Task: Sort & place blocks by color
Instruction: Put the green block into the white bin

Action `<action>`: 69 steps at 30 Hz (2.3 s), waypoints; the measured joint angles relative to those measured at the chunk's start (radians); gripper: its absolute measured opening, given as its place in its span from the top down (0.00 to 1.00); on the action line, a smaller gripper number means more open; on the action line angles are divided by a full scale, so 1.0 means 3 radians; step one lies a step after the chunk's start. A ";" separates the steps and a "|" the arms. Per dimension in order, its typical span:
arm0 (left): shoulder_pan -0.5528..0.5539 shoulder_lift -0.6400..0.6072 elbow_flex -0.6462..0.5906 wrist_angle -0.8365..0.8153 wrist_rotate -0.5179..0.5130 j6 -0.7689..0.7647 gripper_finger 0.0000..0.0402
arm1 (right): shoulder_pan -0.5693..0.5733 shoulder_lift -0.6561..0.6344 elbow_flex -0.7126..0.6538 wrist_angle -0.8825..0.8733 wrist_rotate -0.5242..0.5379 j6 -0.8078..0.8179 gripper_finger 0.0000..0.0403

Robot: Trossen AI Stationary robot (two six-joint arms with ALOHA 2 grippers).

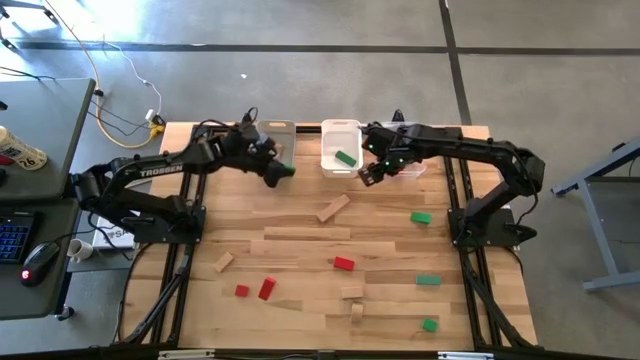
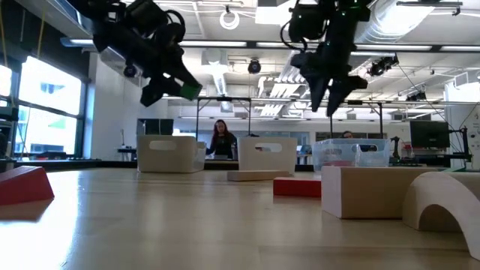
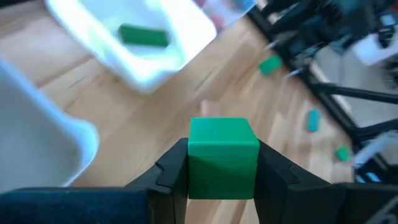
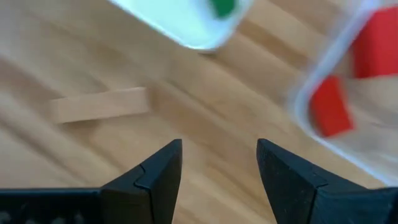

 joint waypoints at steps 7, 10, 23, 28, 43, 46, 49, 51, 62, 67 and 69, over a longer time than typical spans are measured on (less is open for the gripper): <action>0.0104 0.0000 0.0000 0.0379 0.0307 -0.0231 0.75 | 0.0204 0.0000 0.0000 0.0837 -0.0296 -0.0264 0.52; 0.0131 0.0000 0.0000 0.0574 0.0496 -0.0484 0.75 | 0.0273 0.0000 0.0000 0.1297 -0.0430 -0.0490 0.52; 0.0138 0.0000 0.0000 0.1076 0.0881 -0.1376 0.74 | 0.0367 0.0000 0.0000 0.2589 -0.0659 -0.1251 0.52; 0.0138 0.0000 0.0000 0.1178 0.1020 -0.1610 0.74 | 0.0431 0.0000 0.0001 0.2960 -0.0670 -0.1676 0.52; 0.0090 0.0000 0.0001 0.1689 0.1102 -0.2194 0.74 | 0.0590 0.0000 0.0001 0.3622 -0.0198 -0.2609 0.52; 0.0061 0.0000 0.0001 0.1695 0.1087 -0.2248 0.73 | 0.0590 0.0000 0.0001 0.3671 -0.0249 -0.2727 0.52; 0.0024 0.0000 0.0001 0.1771 0.1066 -0.2335 0.74 | 0.0590 0.0000 0.0000 0.3677 -0.0303 -0.2756 0.52; 0.0008 0.0000 0.0001 0.1879 0.1055 -0.2429 0.74 | 0.0590 0.0000 0.0000 0.3677 -0.0359 -0.2756 0.52; -0.0047 0.0001 0.0001 0.2158 0.0898 -0.2711 0.73 | 0.0590 0.0000 0.0001 0.3772 -0.0496 -0.2836 0.52; -0.0120 0.0001 0.0001 0.2386 0.0812 -0.2790 0.73 | 0.0590 0.0000 0.0000 0.3820 -0.0495 -0.2839 0.52; -0.0134 0.0001 0.0001 0.2391 0.0797 -0.2792 0.73 | 0.0590 0.0000 0.0001 0.3880 -0.0496 -0.2842 0.52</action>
